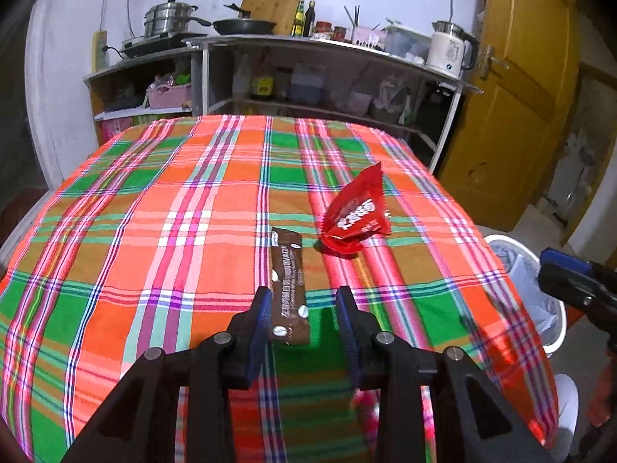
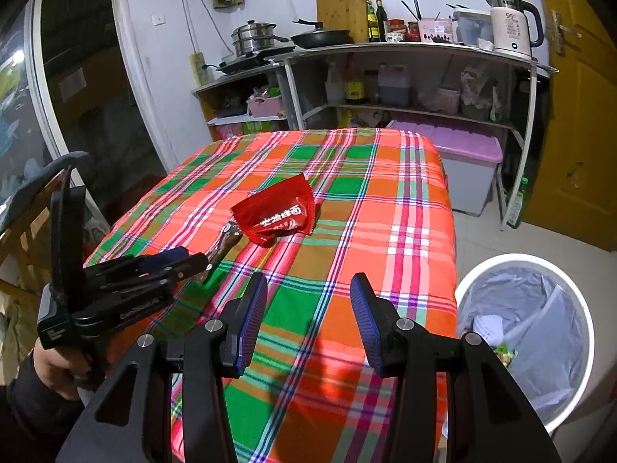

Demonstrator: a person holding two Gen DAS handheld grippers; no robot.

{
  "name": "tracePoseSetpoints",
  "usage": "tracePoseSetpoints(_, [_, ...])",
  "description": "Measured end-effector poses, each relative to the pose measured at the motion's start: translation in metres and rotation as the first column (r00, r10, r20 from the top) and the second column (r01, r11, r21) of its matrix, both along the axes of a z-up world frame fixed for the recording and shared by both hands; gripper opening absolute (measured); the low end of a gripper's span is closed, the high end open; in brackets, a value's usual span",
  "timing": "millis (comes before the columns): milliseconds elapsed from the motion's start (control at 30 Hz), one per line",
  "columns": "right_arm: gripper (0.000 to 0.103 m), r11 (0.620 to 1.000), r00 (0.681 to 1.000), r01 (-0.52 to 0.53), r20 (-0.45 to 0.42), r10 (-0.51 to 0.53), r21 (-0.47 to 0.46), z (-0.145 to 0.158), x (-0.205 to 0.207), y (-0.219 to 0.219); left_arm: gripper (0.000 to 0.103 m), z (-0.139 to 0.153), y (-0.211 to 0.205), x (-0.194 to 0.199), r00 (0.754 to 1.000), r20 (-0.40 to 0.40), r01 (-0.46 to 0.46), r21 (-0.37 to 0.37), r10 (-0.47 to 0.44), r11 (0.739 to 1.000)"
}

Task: Collect trash
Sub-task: 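Grasp the brown chocolate bar with the left tool while the right tool grasps the red wrapper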

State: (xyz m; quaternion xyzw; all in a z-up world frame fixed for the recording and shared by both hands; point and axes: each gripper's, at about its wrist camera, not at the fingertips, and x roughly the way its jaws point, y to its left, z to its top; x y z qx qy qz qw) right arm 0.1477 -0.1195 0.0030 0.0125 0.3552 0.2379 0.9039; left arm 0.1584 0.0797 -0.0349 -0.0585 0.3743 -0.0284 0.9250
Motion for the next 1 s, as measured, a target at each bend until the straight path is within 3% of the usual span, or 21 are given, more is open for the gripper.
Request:
tracePoseSetpoints(267, [0.046, 1.000, 1.000, -0.006, -0.016, 0.006, -0.008, -0.006, 0.015, 0.009, 0.034, -0.019, 0.001, 0.027, 0.995, -0.100, -0.023, 0.022, 0.025, 0.999])
tracePoseSetpoints(533, [0.046, 1.000, 1.000, -0.016, -0.027, 0.016, -0.012, -0.010, 0.024, 0.020, 0.033, -0.020, -0.003, 0.027, 0.994, -0.107, -0.028, 0.047, 0.033, 0.998])
tracePoseSetpoints(633, [0.046, 1.000, 0.999, -0.018, -0.029, 0.018, -0.015, -0.010, 0.025, 0.025, 0.024, -0.020, -0.002, 0.027, 0.994, -0.105, -0.038, 0.053, 0.043, 0.998])
tracePoseSetpoints(1000, [0.046, 1.000, 0.999, -0.013, -0.052, 0.011, -0.019, -0.012, 0.033, 0.038, 0.023, -0.017, 0.020, 0.008, 0.998, -0.053, -0.046, -0.069, 0.043, 0.997])
